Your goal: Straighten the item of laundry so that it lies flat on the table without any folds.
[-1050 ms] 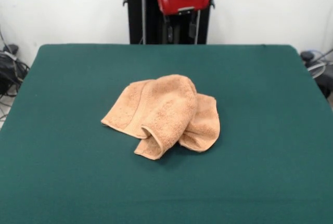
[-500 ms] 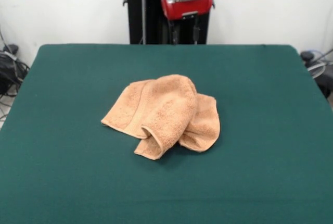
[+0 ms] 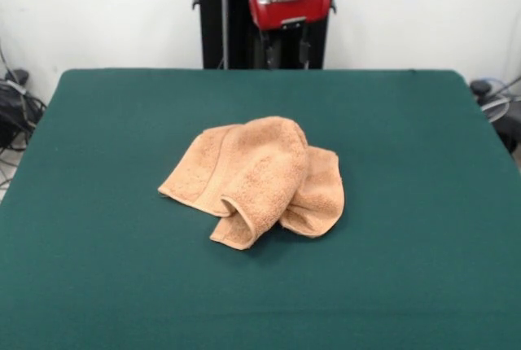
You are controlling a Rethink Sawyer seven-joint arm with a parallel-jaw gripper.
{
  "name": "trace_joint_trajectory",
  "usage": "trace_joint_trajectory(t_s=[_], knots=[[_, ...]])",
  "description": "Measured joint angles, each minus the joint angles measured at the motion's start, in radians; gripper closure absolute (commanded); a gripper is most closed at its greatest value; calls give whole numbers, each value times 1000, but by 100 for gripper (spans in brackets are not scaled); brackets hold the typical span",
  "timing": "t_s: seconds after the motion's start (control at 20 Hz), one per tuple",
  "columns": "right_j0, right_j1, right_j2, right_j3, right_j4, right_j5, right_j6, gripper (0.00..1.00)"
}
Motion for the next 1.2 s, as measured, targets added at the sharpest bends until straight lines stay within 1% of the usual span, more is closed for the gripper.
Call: trace_joint_trajectory(t_s=[0.3,0.65,0.9,1.2], knots=[[-13,-27,0,29,0,0,0,0],[-54,-61,0,102,0,-21,0,0],[-52,-58,0,122,0,-23,0,0],[-35,-37,0,110,0,-23,0,0]])
